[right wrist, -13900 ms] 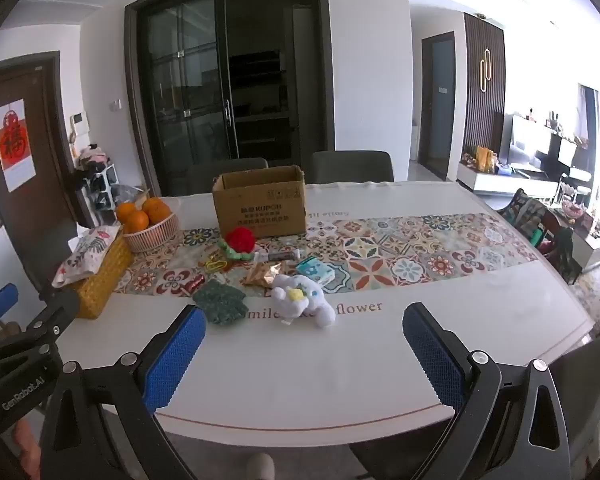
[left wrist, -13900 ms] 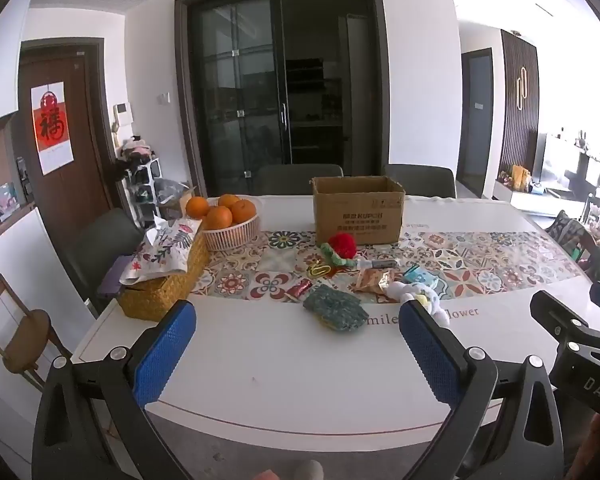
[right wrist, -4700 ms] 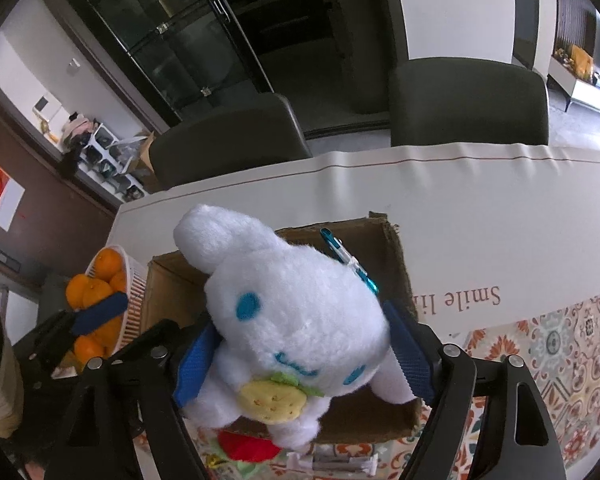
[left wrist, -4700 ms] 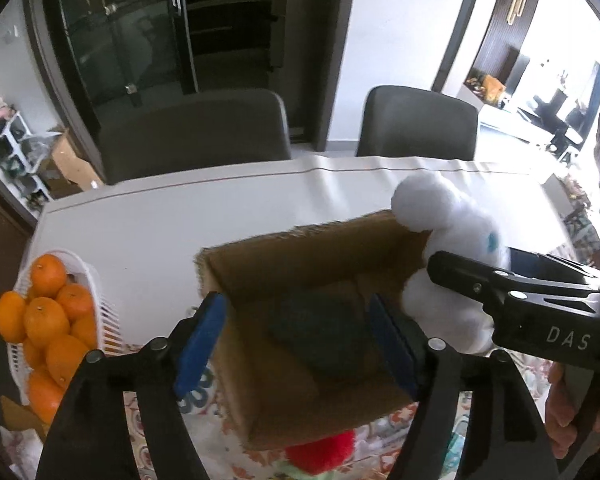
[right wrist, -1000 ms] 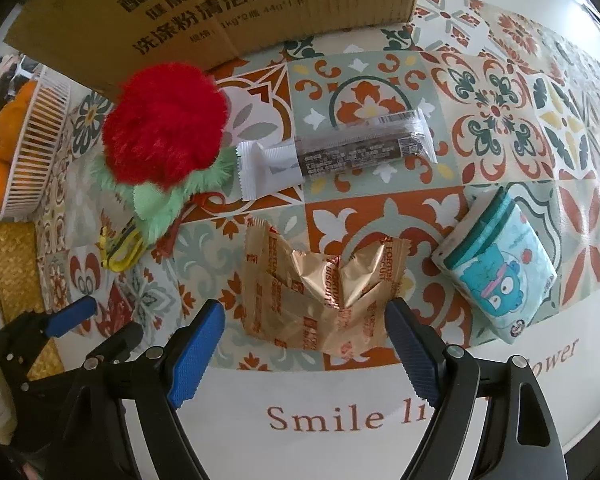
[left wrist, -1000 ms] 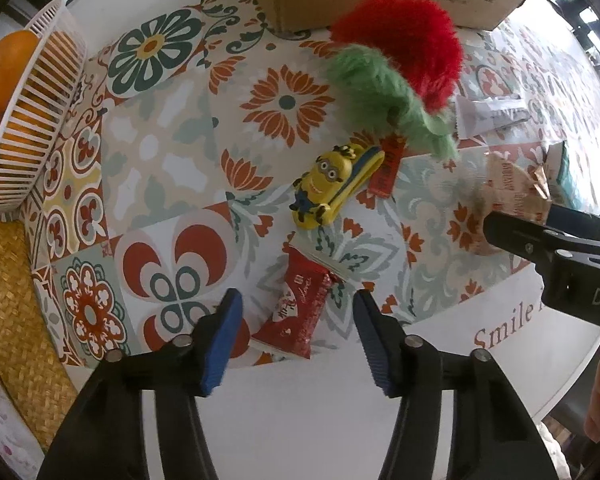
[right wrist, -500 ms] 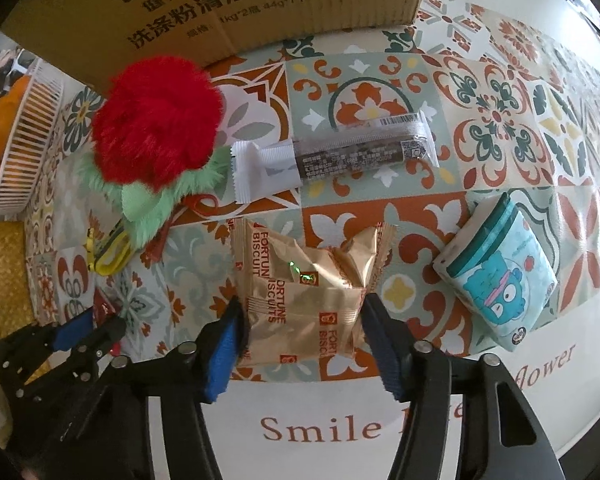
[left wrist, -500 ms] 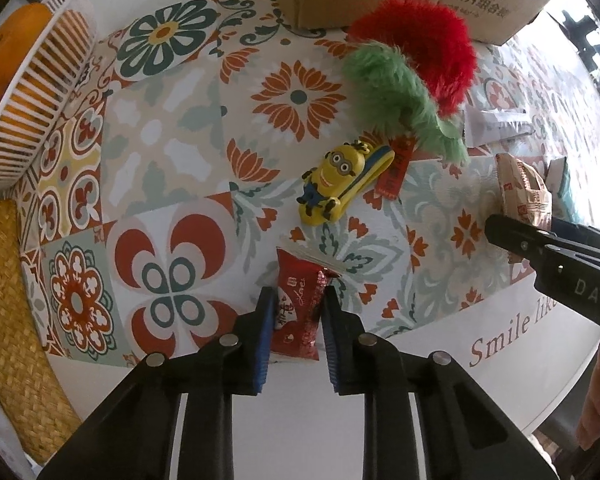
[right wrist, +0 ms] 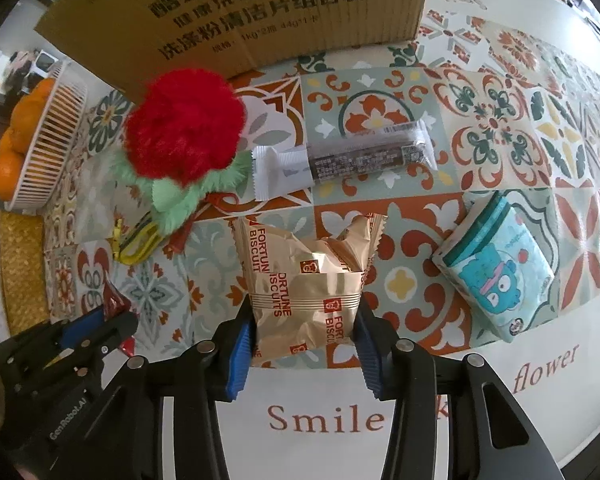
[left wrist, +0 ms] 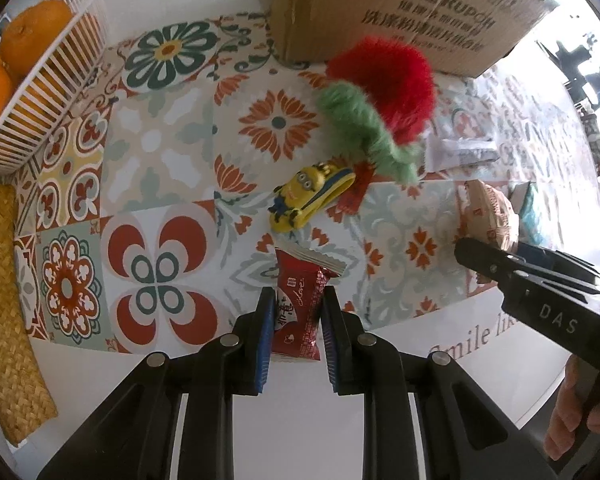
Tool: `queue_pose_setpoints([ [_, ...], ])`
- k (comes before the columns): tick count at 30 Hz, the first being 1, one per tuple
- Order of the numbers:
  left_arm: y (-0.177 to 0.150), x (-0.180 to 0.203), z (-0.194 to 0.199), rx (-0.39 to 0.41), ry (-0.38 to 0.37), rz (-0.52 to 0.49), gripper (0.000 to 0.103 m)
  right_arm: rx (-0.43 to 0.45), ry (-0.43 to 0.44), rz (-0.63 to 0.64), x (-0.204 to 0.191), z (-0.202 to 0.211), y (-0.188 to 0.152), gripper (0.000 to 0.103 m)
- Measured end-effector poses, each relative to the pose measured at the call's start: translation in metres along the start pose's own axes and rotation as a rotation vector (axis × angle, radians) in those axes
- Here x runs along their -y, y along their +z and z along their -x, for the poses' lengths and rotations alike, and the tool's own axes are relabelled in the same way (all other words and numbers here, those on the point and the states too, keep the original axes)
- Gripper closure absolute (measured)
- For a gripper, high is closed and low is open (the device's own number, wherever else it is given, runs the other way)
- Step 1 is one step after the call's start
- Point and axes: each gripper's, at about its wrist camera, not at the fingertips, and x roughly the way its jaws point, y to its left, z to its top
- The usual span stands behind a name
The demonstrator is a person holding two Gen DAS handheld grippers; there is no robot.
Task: Organize soft objects
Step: 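Grasp the Fortune Biscuits bag with the right tool while the left tool grasps the red candy bar, then carry the biscuit bag and candy bar into the cardboard box and release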
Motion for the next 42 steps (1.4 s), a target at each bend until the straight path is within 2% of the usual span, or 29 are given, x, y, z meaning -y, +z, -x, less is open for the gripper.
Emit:
queue_pose_setpoints([
  [9,0.004,0.002,0.036,0.081,-0.034,0.002,0.08,0.064,0.033,0.034,0.001,0.034,-0.017,0.057],
  [24,0.014,0.043,0.12,0.273,-0.046,-0.028,0.08,0.25,0.072,0.101,-0.004,0.106,-0.009,0.057],
  [31,0.025,0.05,0.145,0.361,-0.045,-0.044,0.08,0.33,0.098,0.119,-0.007,0.134,-0.006,0.057],
  [42,0.039,0.065,0.177,0.455,-0.052,-0.067,0.08,0.433,0.127,0.135,-0.005,0.174,0.004,0.057],
])
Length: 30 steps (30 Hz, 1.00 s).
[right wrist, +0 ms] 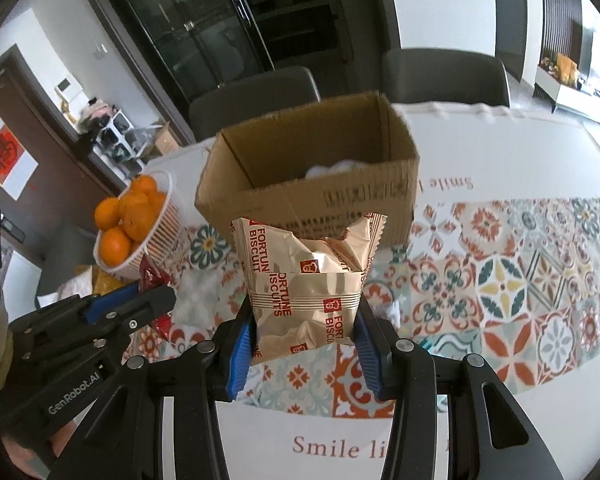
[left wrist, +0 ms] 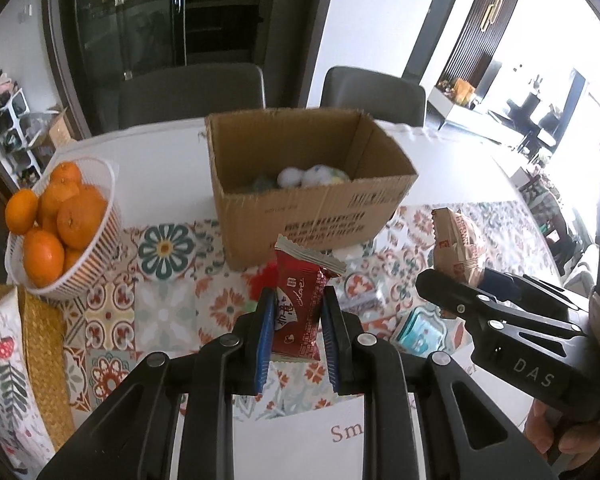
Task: Organize soft objects
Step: 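Carry the biscuit bag and candy bar into the cardboard box and release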
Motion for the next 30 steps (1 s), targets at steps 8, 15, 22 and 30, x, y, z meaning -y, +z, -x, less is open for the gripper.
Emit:
queue_pose_setpoints([
  [8,0.02,0.008,0.014,0.058,-0.016,-0.004,0.08,0.068,0.022,0.007,0.002,0.02,0.018,0.057],
  [15,0.042,0.011,0.017,0.088,-0.007,-0.009,0.08,0.108,0.04,0.019,0.003,0.027,0.039,0.057],
  [22,0.06,0.009,0.016,0.102,-0.016,0.001,0.08,0.141,0.046,0.045,0.003,0.029,0.062,0.057],
  [30,0.085,0.01,0.014,0.113,-0.019,0.001,0.08,0.154,0.063,0.059,0.006,0.027,0.086,0.057],
])
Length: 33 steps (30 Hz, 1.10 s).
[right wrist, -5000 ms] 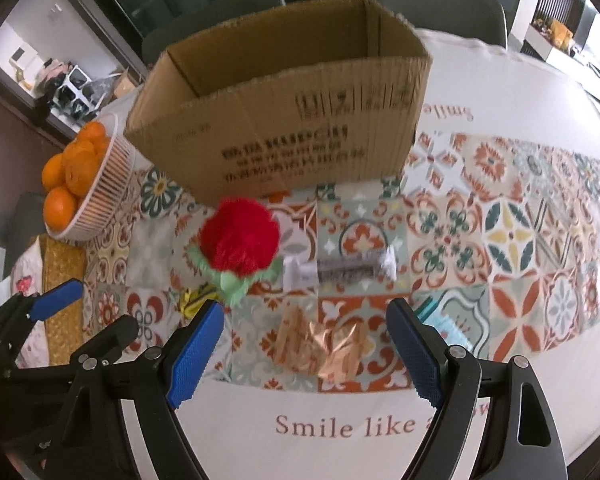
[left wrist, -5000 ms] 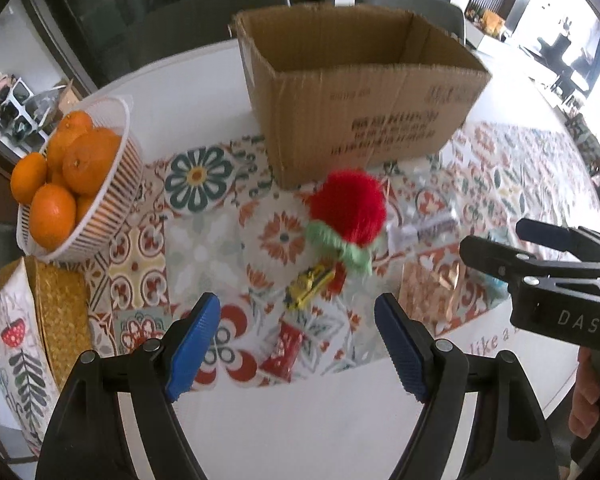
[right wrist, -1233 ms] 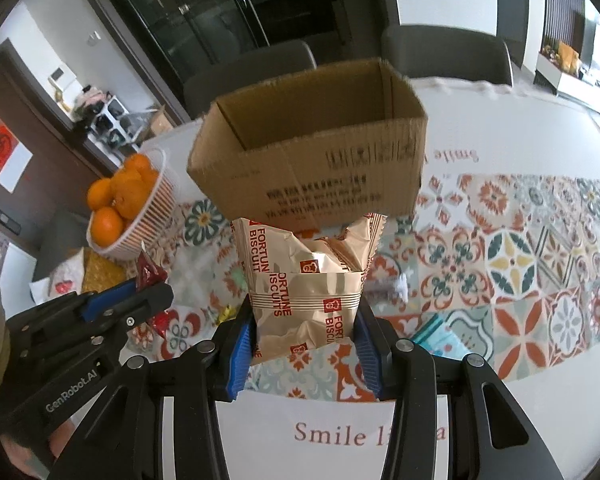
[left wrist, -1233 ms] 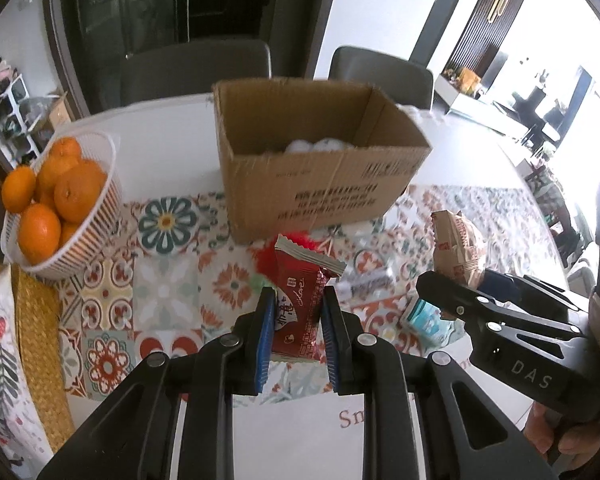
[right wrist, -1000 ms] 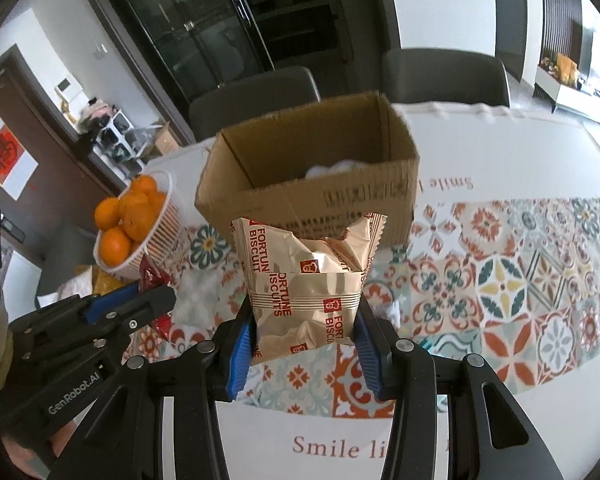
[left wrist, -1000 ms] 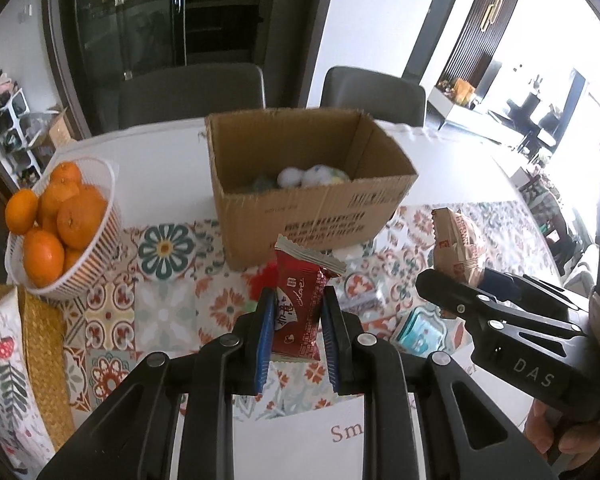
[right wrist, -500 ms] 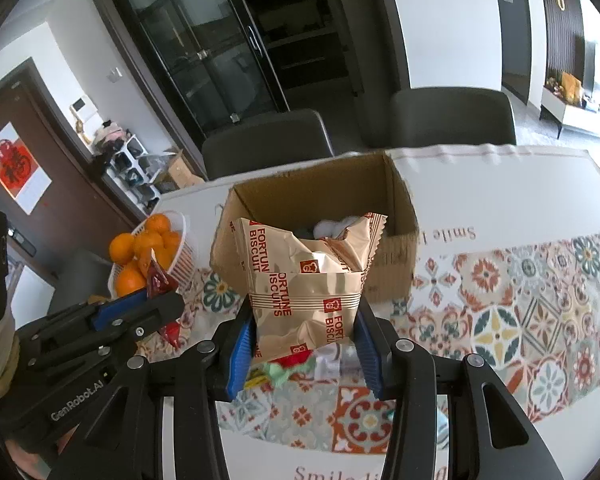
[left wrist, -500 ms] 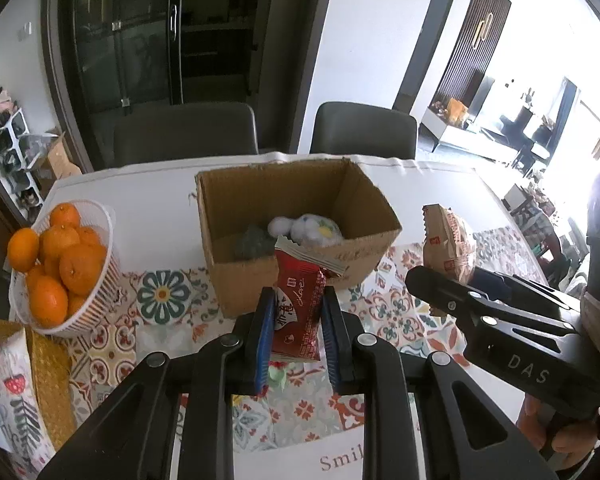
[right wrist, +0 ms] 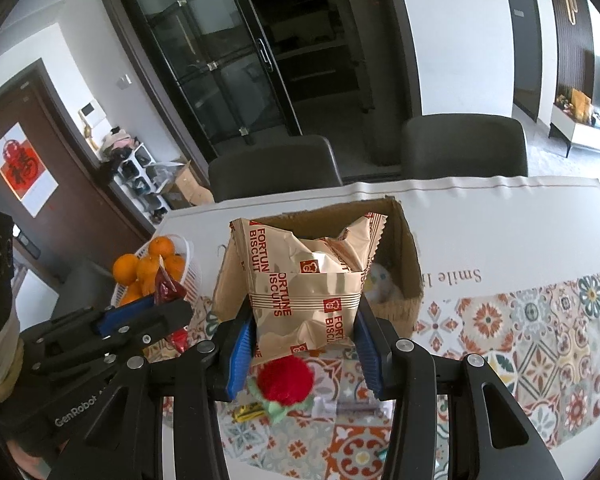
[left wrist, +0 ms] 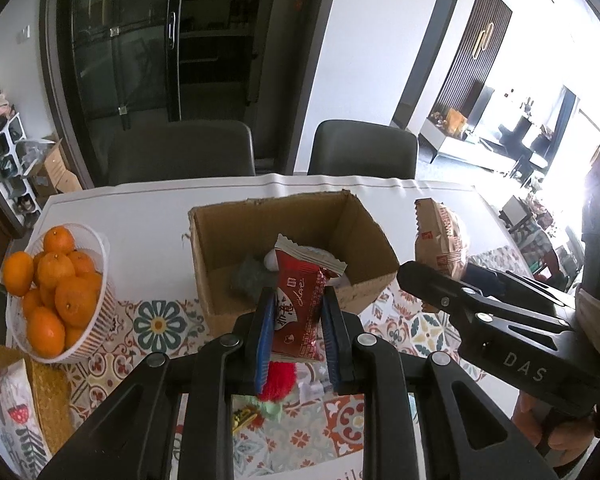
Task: Organize soft objects
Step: 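Carry the biscuit bag and candy bar into the cardboard box and release, then withdraw both tools and approach the red pom-pom and minion toy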
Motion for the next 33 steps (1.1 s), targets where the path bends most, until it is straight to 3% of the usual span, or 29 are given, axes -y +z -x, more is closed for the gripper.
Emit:
queue_pose_setpoints([
  [10,0.028,-0.012,-0.033,-0.036,0.0,0.017,0.08,-0.058,0.002,-0.001,0.011,-0.03,0.026,0.056],
  [24,0.04,-0.028,-0.094,-0.136,0.042,0.042,0.079,-0.185,-0.031,0.0,0.027,-0.094,0.049,0.054],
  [27,0.041,-0.031,-0.101,-0.137,0.057,0.043,0.072,-0.206,-0.027,-0.009,0.032,-0.105,0.048,0.052],
  [28,0.042,-0.032,-0.103,-0.14,0.062,0.046,0.066,-0.212,-0.026,-0.01,0.033,-0.108,0.048,0.047],
  [29,0.042,-0.033,-0.104,-0.139,0.07,0.049,0.065,-0.222,-0.023,-0.011,0.034,-0.113,0.048,0.041],
  [33,0.038,-0.035,-0.103,-0.14,0.091,0.045,0.065,-0.23,-0.041,-0.035,0.04,-0.12,0.047,0.041],
])
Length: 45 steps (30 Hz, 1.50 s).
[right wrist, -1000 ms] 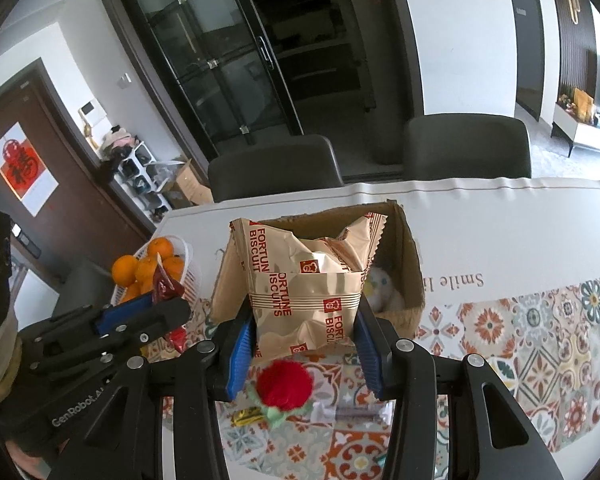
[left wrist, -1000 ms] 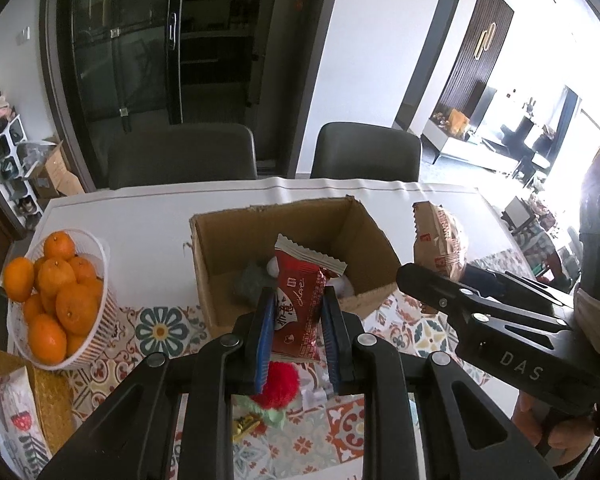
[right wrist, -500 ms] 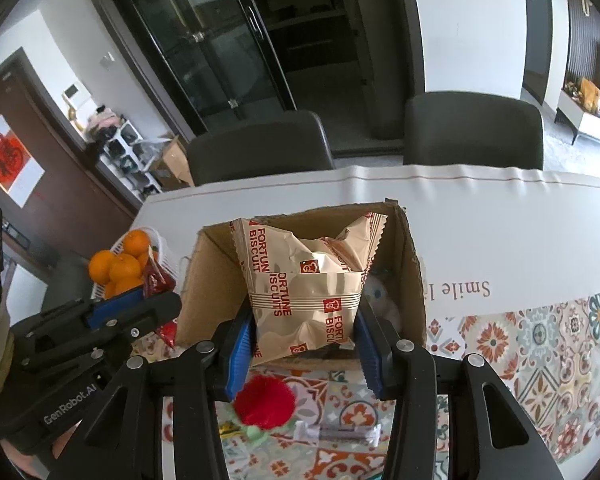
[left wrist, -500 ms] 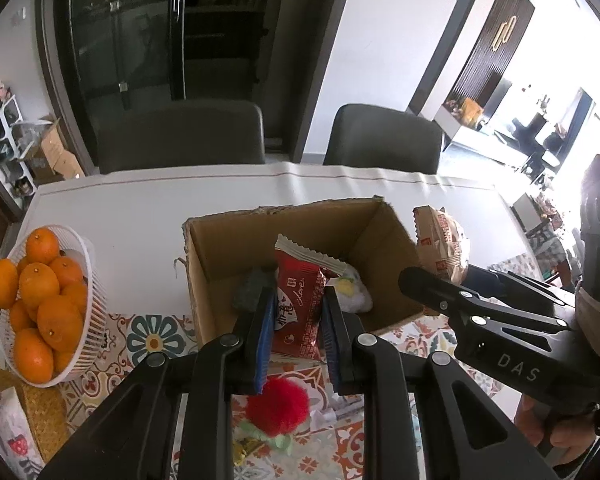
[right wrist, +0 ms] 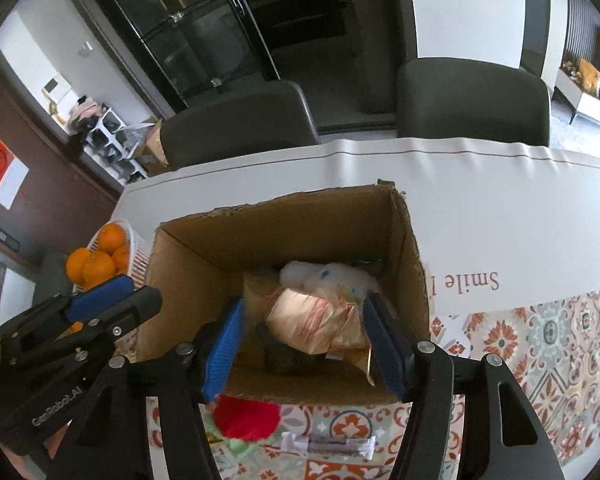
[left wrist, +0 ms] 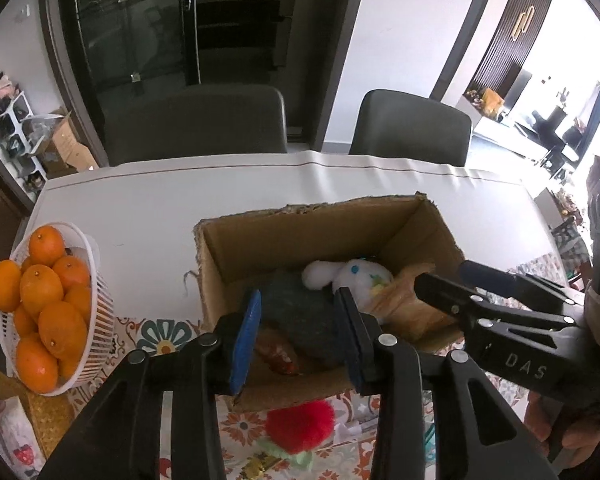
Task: Organize soft objects
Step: 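Withdraw both tools and approach the red pom-pom and minion toy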
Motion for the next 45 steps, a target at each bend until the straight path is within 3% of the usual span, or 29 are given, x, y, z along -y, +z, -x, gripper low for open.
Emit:
queue_pose_setpoints([
  [12,-0.021,-0.004,0.022,0.016,0.001,-0.01,0.064,0.039,-0.074,0.023,-0.008,0.019,-0.013,0.041],
  [27,-0.072,0.006,0.048,0.012,0.001,-0.086,0.06,0.071,-0.131,0.029,-0.015,0.058,-0.058,0.041],
  [37,-0.107,0.002,0.046,-0.051,0.021,-0.137,0.059,-0.01,-0.173,0.034,-0.02,0.054,-0.092,0.041],
  [45,-0.125,-0.004,0.033,-0.131,-0.012,-0.143,0.059,-0.064,-0.182,0.032,-0.026,0.044,-0.115,0.041],
])
